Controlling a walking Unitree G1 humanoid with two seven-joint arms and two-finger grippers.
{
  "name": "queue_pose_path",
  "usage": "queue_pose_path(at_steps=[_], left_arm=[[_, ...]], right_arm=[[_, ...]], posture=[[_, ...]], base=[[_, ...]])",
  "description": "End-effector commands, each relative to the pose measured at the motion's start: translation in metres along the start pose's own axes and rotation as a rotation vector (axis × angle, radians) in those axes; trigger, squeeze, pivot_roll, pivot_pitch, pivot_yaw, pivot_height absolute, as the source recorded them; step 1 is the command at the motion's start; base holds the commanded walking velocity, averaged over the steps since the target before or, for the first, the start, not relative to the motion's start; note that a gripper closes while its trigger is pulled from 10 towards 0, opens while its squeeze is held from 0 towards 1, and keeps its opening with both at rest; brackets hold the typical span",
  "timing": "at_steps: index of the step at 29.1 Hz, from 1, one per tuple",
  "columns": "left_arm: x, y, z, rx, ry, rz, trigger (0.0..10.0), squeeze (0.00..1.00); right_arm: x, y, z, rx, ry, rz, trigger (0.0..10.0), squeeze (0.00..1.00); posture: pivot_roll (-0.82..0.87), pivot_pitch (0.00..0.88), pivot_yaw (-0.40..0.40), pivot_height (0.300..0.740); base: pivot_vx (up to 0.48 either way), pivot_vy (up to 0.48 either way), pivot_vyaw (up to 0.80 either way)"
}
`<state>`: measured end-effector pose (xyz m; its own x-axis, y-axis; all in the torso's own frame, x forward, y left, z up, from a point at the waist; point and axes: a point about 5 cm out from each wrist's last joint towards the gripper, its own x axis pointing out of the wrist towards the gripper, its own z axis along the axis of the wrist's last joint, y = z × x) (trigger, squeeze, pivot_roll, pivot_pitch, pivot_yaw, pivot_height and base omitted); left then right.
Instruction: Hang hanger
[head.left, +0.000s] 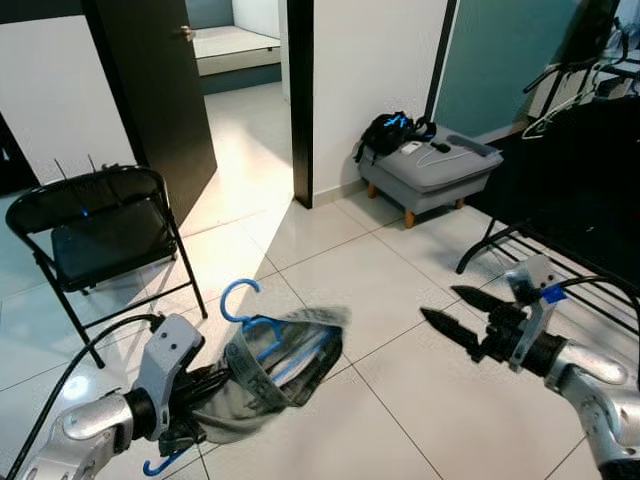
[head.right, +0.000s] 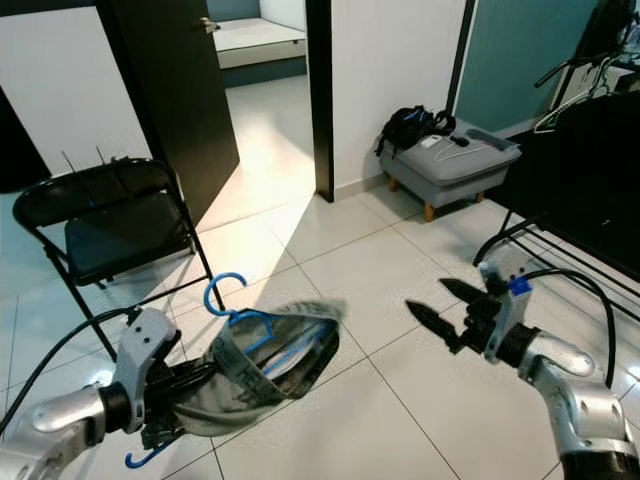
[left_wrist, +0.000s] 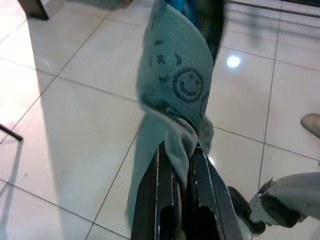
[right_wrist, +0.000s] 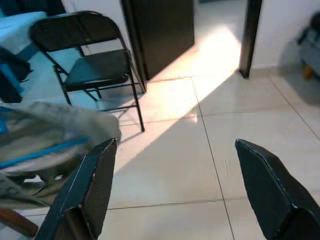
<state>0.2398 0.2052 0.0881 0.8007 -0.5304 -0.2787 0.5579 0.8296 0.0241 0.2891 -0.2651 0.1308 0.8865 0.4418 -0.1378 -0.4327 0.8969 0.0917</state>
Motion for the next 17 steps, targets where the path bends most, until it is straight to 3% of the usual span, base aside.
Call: queue_pose_path(at_steps=[1, 2, 3, 4, 7, 8, 13, 16, 17], left_arm=[[0.000, 0.005, -0.002, -0.027, -0.036, 0.086, 10.0, 0.00], [0.003, 0.008, -0.004, -0.075, -0.085, 0.194, 10.0, 0.00], [0.003, 0.008, -0.004, -0.075, -0.085, 0.194, 10.0, 0.00], [0.005, 0.010, -0.006, -0.114, -0.126, 0.274, 10.0, 0.00], [0.008, 0.010, -0.009, -0.118, -0.139, 0.323, 10.0, 0.00], [0.012, 0.012, -0.013, -0.061, -0.121, 0.374, 10.0, 0.00], [0.016, 0.014, -0.009, -0.045, -0.149, 0.407, 10.0, 0.00], [0.022, 0.015, -0.001, 0.009, -0.168, 0.432, 10.0, 0.00], [0.025, 0.015, 0.005, 0.073, -0.174, 0.439, 10.0, 0.00]], right_arm=[[-0.002, -0.007, -0.021, 0.062, 0.051, -0.117, 10.0, 0.00], [-0.005, -0.011, -0.045, 0.108, 0.111, -0.260, 10.0, 0.00], [-0.005, -0.011, -0.045, 0.108, 0.111, -0.260, 10.0, 0.00], [-0.010, -0.012, -0.067, 0.139, 0.173, -0.375, 10.0, 0.00], [-0.017, -0.014, -0.084, 0.137, 0.230, -0.469, 10.0, 0.00], [-0.028, -0.017, -0.102, 0.129, 0.297, -0.588, 10.0, 0.00], [-0.033, -0.017, -0.111, 0.106, 0.327, -0.623, 10.0, 0.00], [-0.033, -0.017, -0.113, 0.110, 0.324, -0.646, 10.0, 0.00], [-0.033, -0.018, -0.113, 0.107, 0.322, -0.658, 10.0, 0.00]], posture=[[0.02, 0.000, 0.011, 0.735], [0.02, 0.000, 0.011, 0.735], [0.02, 0.000, 0.011, 0.735], [0.02, 0.000, 0.013, 0.735], [0.01, 0.000, 0.012, 0.735], [0.01, 0.000, 0.014, 0.735], [0.00, 0.000, 0.020, 0.735], [0.00, 0.000, 0.025, 0.735], [0.00, 0.000, 0.026, 0.735]], base=[[0.000, 0.000, -0.80], [0.000, 0.000, -0.80], [0.000, 0.000, -0.80], [0.000, 0.000, -0.80], [0.000, 0.000, -0.80], [0.000, 0.000, -0.80], [0.000, 0.000, -0.80], [0.000, 0.000, -0.80], [0.000, 0.000, -0.80]])
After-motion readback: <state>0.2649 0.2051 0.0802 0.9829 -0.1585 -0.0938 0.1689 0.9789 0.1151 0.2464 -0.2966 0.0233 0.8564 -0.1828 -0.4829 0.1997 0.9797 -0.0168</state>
